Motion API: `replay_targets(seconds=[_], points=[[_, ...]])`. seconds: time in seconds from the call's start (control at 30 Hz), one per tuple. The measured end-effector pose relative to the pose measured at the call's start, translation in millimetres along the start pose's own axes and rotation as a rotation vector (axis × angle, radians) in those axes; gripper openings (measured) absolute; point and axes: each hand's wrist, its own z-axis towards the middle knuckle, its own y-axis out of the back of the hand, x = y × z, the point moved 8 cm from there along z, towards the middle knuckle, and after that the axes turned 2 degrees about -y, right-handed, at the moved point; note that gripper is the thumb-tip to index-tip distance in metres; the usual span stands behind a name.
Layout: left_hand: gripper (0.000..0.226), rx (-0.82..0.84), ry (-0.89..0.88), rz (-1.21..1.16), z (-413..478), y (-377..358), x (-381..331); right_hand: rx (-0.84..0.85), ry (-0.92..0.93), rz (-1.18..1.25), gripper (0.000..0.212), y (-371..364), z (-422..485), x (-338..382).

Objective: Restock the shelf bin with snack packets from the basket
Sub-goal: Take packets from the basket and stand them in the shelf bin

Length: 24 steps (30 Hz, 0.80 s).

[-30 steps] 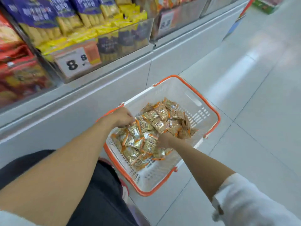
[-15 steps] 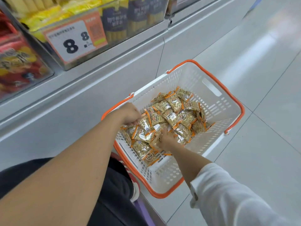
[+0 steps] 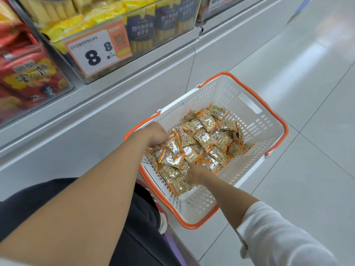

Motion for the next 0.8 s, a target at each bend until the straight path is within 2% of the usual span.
replay_targets(seconds=[0.07,0.17,0.2,0.27,0.33,0.37,0.43,0.5,0.53,0.6,0.67,0.73,0.8], points=[[0.018,0.002,-0.004,-0.001,-0.8,1.9,1.9,-0.029,-0.050,0.076,0.017,-7.0,-3.5,-4.2],[0.017,-0.023,-0.013,0.014,-4.2,7.7,2.4,0.005,-0.044,0.360,0.030,8.8,-10.0,-6.4],[0.017,-0.031,-0.016,0.021,-5.7,8.7,2.7,0.007,-0.027,0.469,0.028,22.9,-14.1,-6.0],[0.019,-0.042,-0.027,0.040,-12.0,9.8,-0.7,-0.027,0.034,0.670,0.008,62.0,-29.8,-2.6],[0.021,-0.051,-0.044,0.057,-21.6,10.8,-6.7,-0.084,0.107,0.842,0.032,109.3,-51.2,5.0],[0.023,-0.056,-0.055,0.066,-29.5,11.6,-10.3,-0.100,0.145,0.896,0.038,132.7,-65.4,12.3],[0.037,-0.103,-0.098,0.081,-45.2,19.4,-24.4,-0.150,0.262,0.929,0.034,182.1,-95.9,29.8],[0.053,-0.157,-0.151,0.045,-62.2,32.7,-41.3,-0.190,0.394,0.893,0.019,228.6,-128.4,51.1],[0.051,-0.161,-0.175,0.004,-72.0,39.4,-49.6,-0.223,0.449,0.878,0.014,249.7,-144.8,61.0],[0.033,-0.171,-0.244,-0.050,-94.4,55.6,-66.6,-0.305,0.521,0.877,0.014,288.9,-177.5,76.9],[0.021,-0.275,-0.316,-0.082,-119.6,83.8,-80.9,-0.353,0.594,0.890,0.016,321.8,-210.9,95.8],[0.022,-0.374,-0.369,-0.158,-147.6,113.5,-91.0,-0.356,0.659,0.870,0.021,345.1,-239.3,114.7],[0.027,-0.414,-0.419,-0.207,-177.4,136.8,-101.3,-0.382,0.685,0.789,0.017,363.4,-264.6,131.5]])
